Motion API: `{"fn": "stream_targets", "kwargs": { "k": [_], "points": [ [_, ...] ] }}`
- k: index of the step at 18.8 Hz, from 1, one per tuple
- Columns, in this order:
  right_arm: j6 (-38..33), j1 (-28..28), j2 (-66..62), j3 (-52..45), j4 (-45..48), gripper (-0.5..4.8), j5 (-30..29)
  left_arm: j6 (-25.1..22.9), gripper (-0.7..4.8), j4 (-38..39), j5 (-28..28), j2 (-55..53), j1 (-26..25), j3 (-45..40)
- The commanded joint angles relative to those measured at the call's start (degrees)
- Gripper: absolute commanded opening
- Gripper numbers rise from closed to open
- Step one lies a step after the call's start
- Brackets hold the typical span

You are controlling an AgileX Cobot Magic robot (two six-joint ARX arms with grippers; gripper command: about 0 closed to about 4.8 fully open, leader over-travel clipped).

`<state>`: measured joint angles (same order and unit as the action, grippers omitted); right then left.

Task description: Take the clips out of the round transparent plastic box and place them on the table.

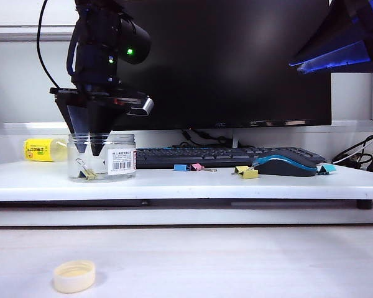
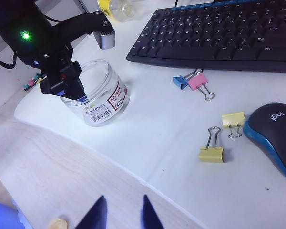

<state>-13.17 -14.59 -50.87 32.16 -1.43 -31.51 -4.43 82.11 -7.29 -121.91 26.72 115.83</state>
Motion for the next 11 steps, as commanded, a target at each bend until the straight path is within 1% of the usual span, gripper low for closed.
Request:
{"fn": "stream_targets", "kwargs": {
  "k": [1, 11],
  "points": [
    [0.17, -0.02, 0.09, 0.22, 0.81, 0.99, -0.13, 0.07, 1.61, 0.66, 0.00, 0.28, 0.02, 0.11],
    [0.17, -0.02, 0.09, 0.22, 0.79, 0.99, -0.13, -0.13, 1.61, 0.92, 0.00, 0.50, 0.02, 0.11]
  ]
}}
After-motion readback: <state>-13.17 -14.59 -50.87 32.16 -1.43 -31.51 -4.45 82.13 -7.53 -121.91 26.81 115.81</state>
